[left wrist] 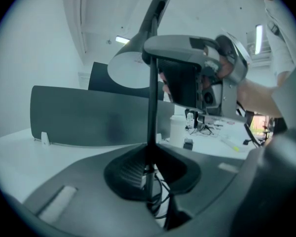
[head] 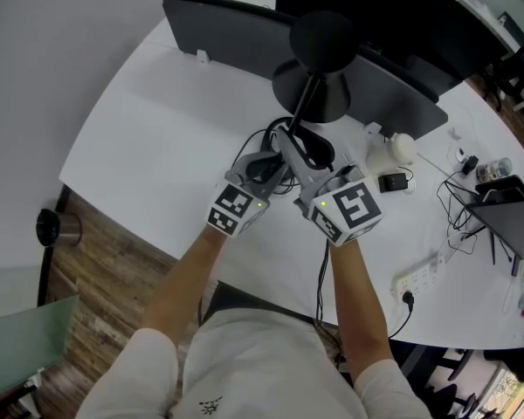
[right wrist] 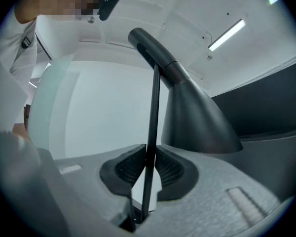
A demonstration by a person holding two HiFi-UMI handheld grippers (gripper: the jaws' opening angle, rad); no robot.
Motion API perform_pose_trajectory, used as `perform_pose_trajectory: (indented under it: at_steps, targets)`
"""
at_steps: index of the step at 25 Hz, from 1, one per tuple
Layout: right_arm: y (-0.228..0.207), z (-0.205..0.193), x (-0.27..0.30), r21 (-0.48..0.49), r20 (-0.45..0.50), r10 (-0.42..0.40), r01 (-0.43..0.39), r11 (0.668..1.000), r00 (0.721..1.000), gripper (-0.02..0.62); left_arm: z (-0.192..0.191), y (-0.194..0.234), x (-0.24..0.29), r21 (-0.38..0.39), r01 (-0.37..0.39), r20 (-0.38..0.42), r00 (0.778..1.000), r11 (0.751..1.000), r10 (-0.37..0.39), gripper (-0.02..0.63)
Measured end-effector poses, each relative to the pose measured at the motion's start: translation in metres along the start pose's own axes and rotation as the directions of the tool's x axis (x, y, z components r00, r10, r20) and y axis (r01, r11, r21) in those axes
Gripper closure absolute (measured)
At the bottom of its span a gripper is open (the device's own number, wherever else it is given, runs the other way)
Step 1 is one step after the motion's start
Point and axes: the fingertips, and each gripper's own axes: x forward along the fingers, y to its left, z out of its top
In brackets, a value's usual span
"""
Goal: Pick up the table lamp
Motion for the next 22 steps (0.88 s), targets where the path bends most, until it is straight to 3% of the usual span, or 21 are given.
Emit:
perform_pose_trajectory:
  at_steps: [10,22]
  targets:
    - [-0.0008,0.0014,-0.0022,0.047,0.040,-0.036,0.034,0.998,0.999,0.549,-0.0045,-0.0003,0.0010,0.007,-0.013,0.003,1.000,1.000,0.013,0.558]
    - [0.0067,0.0065,-0.0092,0.054,0.056,0.003,-0.006,0.999,0.998,0.551,0.0010,-0.0088,-0.0054,0.005,-0.041,0.019,0.999,0.999,0.041,0.558]
